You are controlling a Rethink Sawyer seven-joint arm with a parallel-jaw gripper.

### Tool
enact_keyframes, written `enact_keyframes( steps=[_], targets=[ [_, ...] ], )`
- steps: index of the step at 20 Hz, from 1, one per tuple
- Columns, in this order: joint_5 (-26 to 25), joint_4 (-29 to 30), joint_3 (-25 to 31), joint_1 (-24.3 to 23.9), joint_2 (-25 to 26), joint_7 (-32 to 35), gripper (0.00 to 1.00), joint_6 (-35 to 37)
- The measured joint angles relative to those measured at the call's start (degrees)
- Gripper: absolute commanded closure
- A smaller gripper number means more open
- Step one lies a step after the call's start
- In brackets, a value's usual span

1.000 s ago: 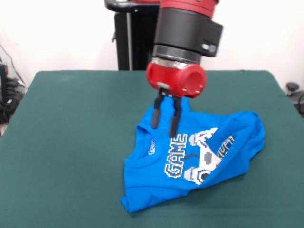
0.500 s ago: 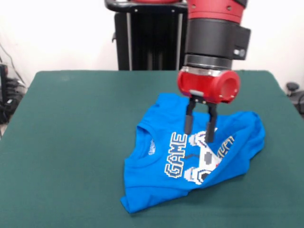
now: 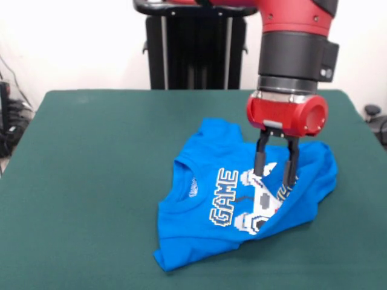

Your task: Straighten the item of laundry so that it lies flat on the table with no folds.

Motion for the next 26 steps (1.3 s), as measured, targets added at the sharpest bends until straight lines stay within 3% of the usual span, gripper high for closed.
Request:
enact_keyframes(
  steps=[15, 26],
  targets=[
    [2.3, 0.0, 0.2, 2.7, 4.0, 0.0, 0.0, -3.4],
    [4.4, 1.6, 3.2, 1.7, 2.9, 0.0, 0.0, -3.4]
  ],
)
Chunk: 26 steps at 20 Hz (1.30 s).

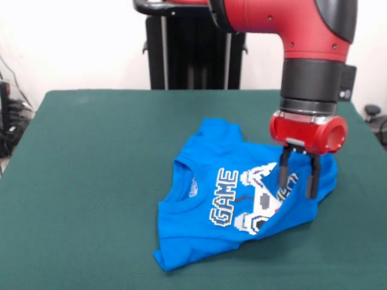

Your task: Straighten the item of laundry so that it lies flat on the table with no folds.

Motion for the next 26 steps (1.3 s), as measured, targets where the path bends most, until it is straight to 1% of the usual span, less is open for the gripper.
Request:
enact_keyframes(
  steps=[6, 11, 20, 23, 26],
  targets=[
    [2.3, 2.4, 3.6, -0.6, -2.7, 0.0, 0.0, 0.0],
    [4.2, 3.4, 5.4, -0.8, -4.4, 0.0, 0.0, 0.0],
    [9.3, 3.4, 5.5, 1.4, -6.0, 0.0, 0.0, 0.0],
    [10.9, 3.4, 4.5, 3.2, -6.2, 0.0, 0.0, 0.0],
    [11.1, 3.5, 3.0, 4.8, -6.3, 0.0, 0.0, 0.0]
  ],
)
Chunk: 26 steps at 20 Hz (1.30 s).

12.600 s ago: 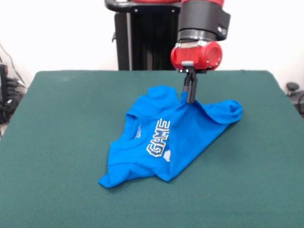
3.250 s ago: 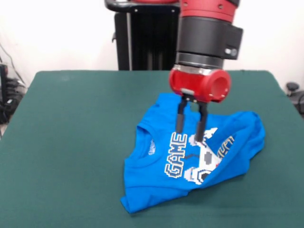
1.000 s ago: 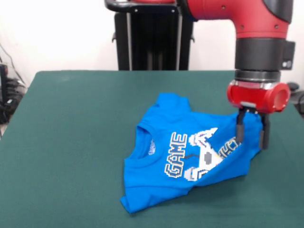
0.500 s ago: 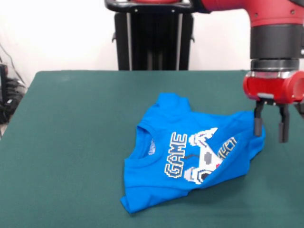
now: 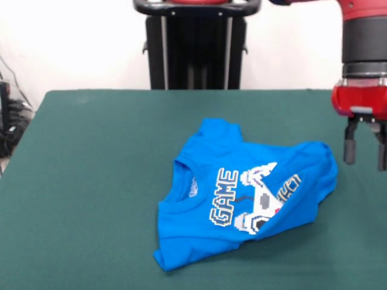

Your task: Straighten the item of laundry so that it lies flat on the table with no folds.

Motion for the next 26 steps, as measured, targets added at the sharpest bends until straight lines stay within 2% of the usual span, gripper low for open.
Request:
enact_keyframes(
  steps=[4, 15, 26],
  targets=[
    [-1.5, 0.2, -0.5, -1.0, -0.3, 0.0, 0.0, 0.0],
    [-8.6, 2.0, -1.6, -8.2, -0.4, 0.0, 0.0, -0.3],
    [-10.8, 4.2, -1.5, -9.4, 1.4, 0.0, 0.0, -2.9]
  ],
)
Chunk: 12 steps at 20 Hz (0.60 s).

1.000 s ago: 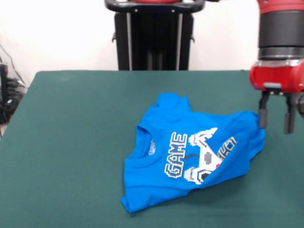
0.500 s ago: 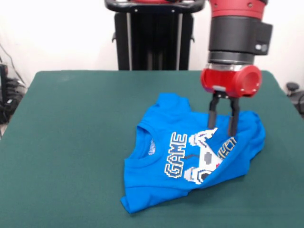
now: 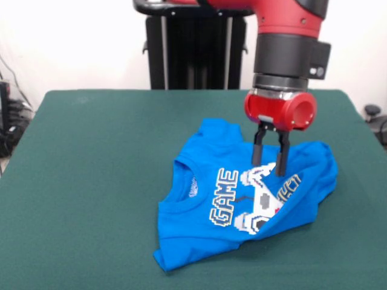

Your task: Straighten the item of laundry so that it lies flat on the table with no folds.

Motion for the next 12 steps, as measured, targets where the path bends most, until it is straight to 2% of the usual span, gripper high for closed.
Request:
enact_keyframes(
  steps=[12],
  targets=[
    [-4.8, 2.4, 0.5, -3.4, 4.2, 0.0, 0.0, -6.3]
  ],
)
